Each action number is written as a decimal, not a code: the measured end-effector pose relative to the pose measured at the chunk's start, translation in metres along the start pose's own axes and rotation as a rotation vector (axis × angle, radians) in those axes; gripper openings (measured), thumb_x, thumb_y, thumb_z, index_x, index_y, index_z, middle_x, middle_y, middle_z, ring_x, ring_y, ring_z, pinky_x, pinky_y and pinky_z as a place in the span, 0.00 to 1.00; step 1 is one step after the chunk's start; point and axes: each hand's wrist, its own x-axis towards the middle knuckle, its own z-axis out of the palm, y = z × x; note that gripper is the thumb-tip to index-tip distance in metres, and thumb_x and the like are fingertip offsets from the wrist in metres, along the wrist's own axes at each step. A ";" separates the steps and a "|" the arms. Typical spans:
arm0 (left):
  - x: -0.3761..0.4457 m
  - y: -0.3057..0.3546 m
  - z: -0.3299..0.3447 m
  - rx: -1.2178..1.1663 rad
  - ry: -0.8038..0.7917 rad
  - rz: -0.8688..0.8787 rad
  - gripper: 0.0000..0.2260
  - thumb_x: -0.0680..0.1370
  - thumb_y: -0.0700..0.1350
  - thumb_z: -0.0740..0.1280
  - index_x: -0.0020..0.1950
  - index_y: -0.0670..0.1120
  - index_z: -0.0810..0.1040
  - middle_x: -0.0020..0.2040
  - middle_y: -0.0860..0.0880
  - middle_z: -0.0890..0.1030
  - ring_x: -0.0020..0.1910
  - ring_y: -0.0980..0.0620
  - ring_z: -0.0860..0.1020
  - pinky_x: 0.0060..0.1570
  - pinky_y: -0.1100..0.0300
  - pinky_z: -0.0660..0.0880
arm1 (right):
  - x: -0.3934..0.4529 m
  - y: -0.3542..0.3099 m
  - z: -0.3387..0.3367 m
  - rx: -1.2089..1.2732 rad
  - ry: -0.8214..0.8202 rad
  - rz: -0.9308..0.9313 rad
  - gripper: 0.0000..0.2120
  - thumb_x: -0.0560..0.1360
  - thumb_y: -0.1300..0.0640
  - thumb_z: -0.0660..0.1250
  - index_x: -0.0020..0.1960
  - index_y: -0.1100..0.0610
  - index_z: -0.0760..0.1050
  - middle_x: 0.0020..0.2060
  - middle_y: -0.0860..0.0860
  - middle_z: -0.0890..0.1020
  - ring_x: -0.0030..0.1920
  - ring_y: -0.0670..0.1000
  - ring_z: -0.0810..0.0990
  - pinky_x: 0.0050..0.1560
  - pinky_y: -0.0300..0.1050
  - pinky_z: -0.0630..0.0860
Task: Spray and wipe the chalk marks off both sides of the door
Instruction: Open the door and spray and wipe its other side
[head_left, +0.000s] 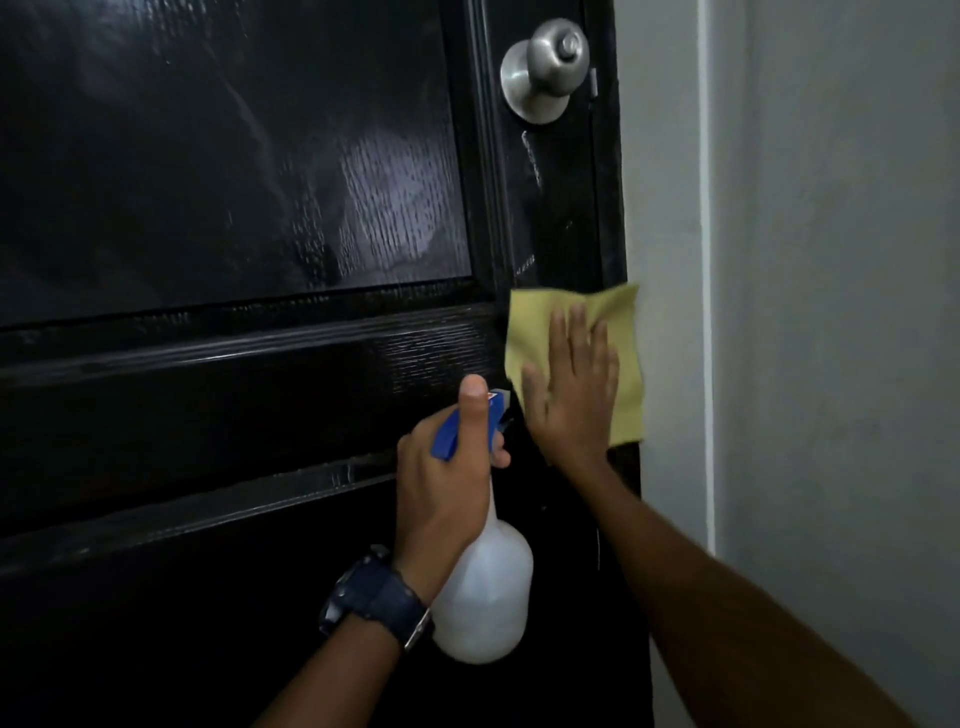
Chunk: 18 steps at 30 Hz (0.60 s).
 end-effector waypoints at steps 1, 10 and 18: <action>0.002 -0.002 0.001 0.002 -0.002 0.013 0.38 0.74 0.74 0.48 0.31 0.43 0.78 0.30 0.46 0.82 0.33 0.52 0.82 0.49 0.47 0.79 | -0.028 0.009 0.006 -0.003 -0.010 0.023 0.32 0.82 0.41 0.49 0.82 0.53 0.51 0.82 0.51 0.50 0.81 0.57 0.46 0.79 0.60 0.48; -0.002 -0.021 0.025 0.020 -0.127 -0.030 0.39 0.72 0.75 0.48 0.30 0.42 0.78 0.28 0.43 0.81 0.32 0.49 0.81 0.43 0.58 0.77 | -0.232 0.073 0.041 -0.006 -0.147 0.202 0.29 0.84 0.43 0.43 0.83 0.51 0.46 0.82 0.49 0.51 0.78 0.62 0.59 0.77 0.56 0.51; -0.021 -0.022 0.036 0.015 -0.064 -0.124 0.36 0.73 0.74 0.50 0.32 0.45 0.80 0.27 0.46 0.79 0.30 0.51 0.79 0.40 0.58 0.75 | -0.285 0.090 0.047 0.020 -0.191 0.297 0.27 0.84 0.42 0.42 0.82 0.45 0.44 0.81 0.42 0.46 0.81 0.50 0.47 0.74 0.44 0.49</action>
